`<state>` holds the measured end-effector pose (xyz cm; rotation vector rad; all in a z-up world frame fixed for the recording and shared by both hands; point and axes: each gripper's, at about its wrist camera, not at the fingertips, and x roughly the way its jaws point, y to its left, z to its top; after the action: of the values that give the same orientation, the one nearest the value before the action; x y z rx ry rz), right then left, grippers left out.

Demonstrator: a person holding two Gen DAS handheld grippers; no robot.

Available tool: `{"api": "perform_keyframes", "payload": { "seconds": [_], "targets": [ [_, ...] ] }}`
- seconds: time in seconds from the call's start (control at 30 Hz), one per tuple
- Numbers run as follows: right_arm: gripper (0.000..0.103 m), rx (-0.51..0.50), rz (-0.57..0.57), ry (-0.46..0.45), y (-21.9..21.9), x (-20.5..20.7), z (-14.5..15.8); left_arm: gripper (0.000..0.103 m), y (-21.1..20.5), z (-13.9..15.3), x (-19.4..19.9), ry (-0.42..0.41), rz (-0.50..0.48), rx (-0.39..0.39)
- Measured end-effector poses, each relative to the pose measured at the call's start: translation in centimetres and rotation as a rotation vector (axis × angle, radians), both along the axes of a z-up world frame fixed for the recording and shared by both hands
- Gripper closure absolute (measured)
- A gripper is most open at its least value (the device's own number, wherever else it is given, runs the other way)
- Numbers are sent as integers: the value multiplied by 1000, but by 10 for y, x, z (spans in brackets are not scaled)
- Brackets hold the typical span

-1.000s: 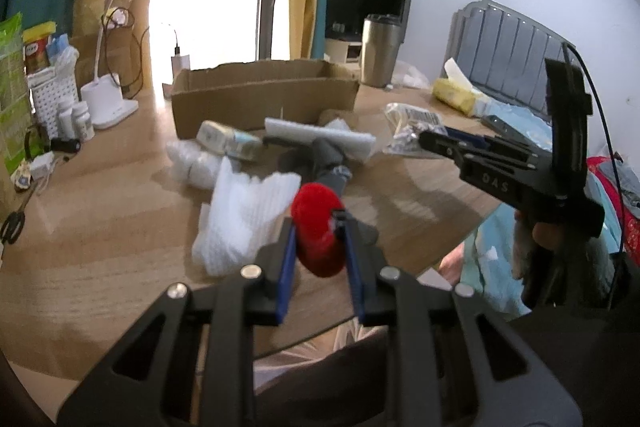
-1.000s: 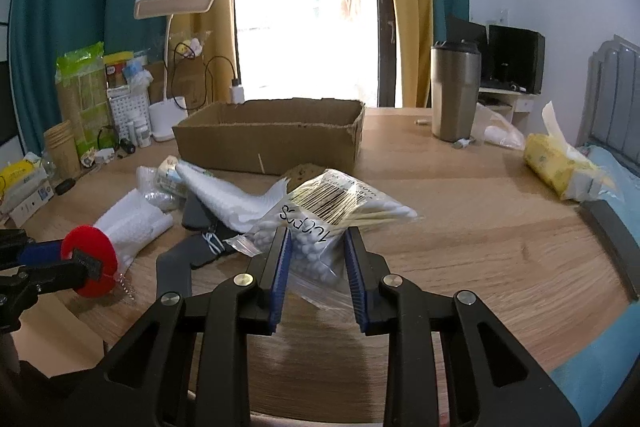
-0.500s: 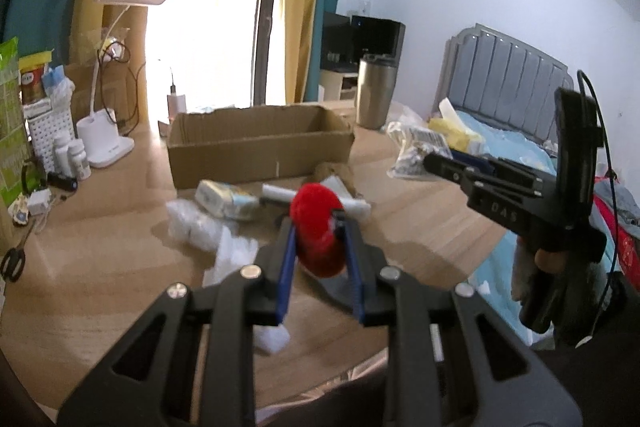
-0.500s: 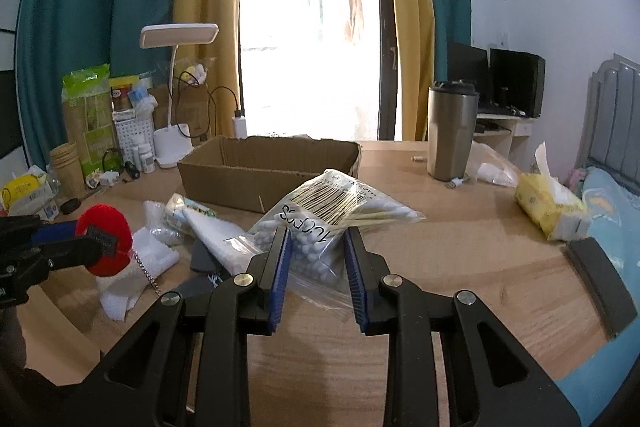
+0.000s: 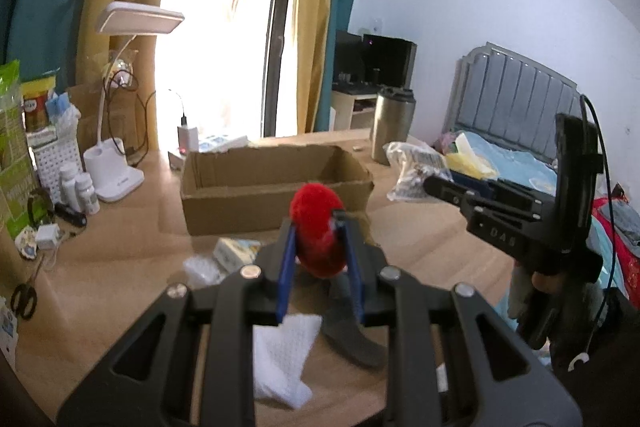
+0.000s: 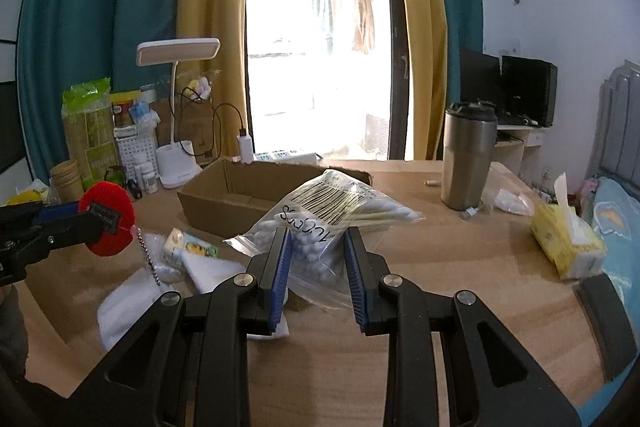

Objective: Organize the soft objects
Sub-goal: 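Carry the pompom and swab bag with both grippers over the cardboard box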

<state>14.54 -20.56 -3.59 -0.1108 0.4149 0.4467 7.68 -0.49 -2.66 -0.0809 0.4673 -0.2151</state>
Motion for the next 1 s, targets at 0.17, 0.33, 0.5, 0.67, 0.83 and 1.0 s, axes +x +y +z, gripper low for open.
{"api": "perform_keyframes", "payload": {
  "seconds": [0.17,0.33,0.5,0.67,0.83,1.0],
  "targets": [
    [74,5,8,1,3,15,6,78,3,7,14,-4,9,-2],
    [74,5,17,2,6,29,11,78,5,12,31,-9,16,-10],
    [74,10,23,4,8,45,14,78,6,15,50,-11,18,-12],
    [74,11,27,14,12,62,14,78,9,17,70,-12,23,-12],
    [74,7,36,23,16,78,13,78,15,18,89,-17,36,-20],
    [74,1,47,28,22,92,13,78,19,18,107,-21,45,-27]
  ]
}}
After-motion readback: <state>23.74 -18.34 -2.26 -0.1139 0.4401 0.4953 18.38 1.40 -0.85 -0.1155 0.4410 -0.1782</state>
